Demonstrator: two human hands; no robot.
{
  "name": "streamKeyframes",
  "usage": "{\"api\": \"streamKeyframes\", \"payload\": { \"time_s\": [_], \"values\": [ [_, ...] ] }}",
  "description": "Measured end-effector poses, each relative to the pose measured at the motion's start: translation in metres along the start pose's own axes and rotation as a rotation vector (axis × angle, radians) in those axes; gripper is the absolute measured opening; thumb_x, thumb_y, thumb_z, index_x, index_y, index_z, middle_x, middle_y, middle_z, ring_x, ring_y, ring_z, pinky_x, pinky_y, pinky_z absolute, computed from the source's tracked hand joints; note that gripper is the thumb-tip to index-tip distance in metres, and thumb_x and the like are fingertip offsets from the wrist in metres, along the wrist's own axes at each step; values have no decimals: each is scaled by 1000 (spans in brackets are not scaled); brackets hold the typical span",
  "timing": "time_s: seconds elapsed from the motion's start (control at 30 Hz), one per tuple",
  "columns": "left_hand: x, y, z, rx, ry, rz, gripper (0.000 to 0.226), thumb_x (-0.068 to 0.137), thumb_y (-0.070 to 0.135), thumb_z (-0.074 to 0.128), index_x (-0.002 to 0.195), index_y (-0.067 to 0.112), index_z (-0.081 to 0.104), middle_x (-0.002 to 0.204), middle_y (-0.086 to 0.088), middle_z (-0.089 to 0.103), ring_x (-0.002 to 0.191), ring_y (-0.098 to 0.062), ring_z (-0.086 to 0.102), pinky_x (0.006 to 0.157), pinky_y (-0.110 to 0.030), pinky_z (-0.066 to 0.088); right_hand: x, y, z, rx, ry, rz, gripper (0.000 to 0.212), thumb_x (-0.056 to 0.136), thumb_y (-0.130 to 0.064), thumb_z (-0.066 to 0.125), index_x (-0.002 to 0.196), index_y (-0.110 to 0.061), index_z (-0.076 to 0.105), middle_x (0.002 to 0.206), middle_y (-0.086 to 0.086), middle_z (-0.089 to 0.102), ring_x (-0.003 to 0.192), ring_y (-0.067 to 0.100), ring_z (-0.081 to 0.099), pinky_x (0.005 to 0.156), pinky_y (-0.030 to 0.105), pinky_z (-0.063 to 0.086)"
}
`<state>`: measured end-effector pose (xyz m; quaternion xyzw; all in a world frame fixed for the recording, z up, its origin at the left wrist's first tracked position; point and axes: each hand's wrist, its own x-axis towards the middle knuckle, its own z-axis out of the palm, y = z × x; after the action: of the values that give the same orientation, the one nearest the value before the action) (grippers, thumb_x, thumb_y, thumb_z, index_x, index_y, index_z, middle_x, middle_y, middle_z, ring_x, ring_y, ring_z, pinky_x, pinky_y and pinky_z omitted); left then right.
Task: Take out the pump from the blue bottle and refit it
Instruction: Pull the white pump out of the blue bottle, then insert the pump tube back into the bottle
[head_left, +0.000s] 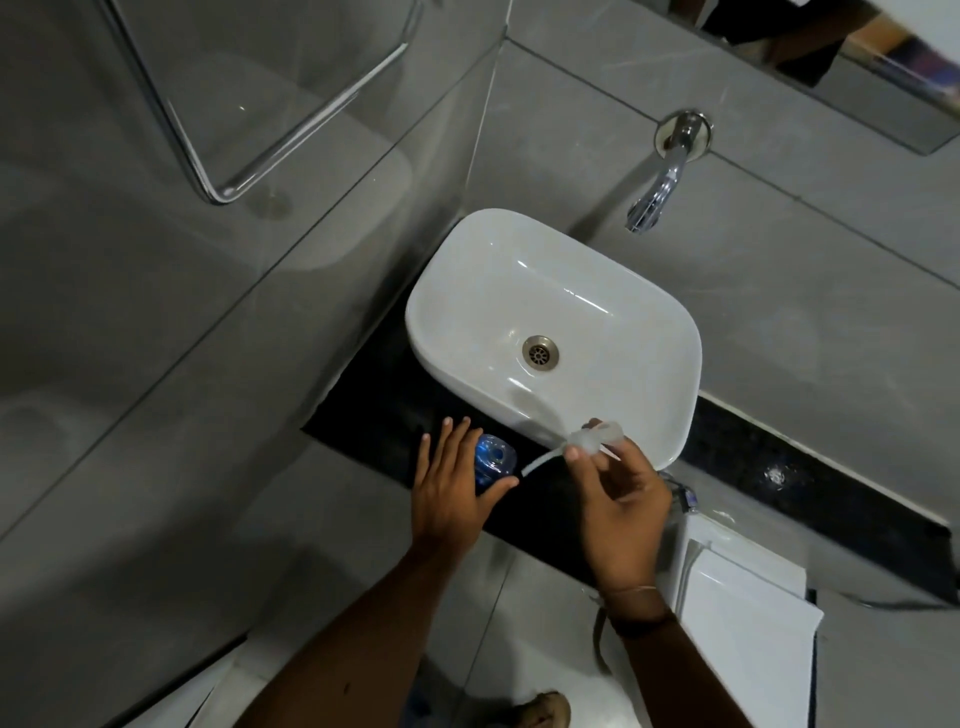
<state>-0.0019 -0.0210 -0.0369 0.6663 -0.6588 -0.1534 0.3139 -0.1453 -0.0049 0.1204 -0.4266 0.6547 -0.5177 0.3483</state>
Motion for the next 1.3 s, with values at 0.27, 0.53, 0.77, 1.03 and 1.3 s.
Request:
{"api": "streamKeyframes", "payload": {
  "time_s": [0.27,0.53,0.77,1.03,1.3],
  "values": [
    [-1,0,-1,-16,-11,-6,81,84,65,68,142,9,54,152,-9,53,149,-25,37,125,-50,22,0,5,33,112,-52,-43,34,86,10,76,105,-17,76,99,-13,83,94,4,79,86,15,59],
    [-1,-1,0,-40,-2,7,79,94,67,47,142,5,55,152,-11,53,149,-27,37,123,-55,27,4,50,51,-53,-140,26,26,85,2,80,107,-11,80,109,8,81,106,21,77,101,39,61],
    [-3,-3,1,-34,-12,28,68,93,47,63,146,6,49,154,-11,50,151,-25,32,124,-54,25,5,69,58,-286,-200,66,36,87,-3,78,123,-4,76,123,11,76,121,24,70,110,44,55],
    [-3,-3,-1,-48,-5,38,62,96,45,54,143,4,53,152,-12,53,150,-26,35,123,-55,26,6,65,51,-413,-126,3,31,65,-27,97,83,-14,76,87,1,75,86,21,70,83,44,60],
    [-3,-1,-5,-69,-17,29,54,100,38,56,142,4,54,151,-13,54,150,-27,35,123,-55,27,3,65,49,-436,-197,-37,46,58,-30,99,95,-17,74,103,9,67,103,32,63,94,49,56]
  ]
}}
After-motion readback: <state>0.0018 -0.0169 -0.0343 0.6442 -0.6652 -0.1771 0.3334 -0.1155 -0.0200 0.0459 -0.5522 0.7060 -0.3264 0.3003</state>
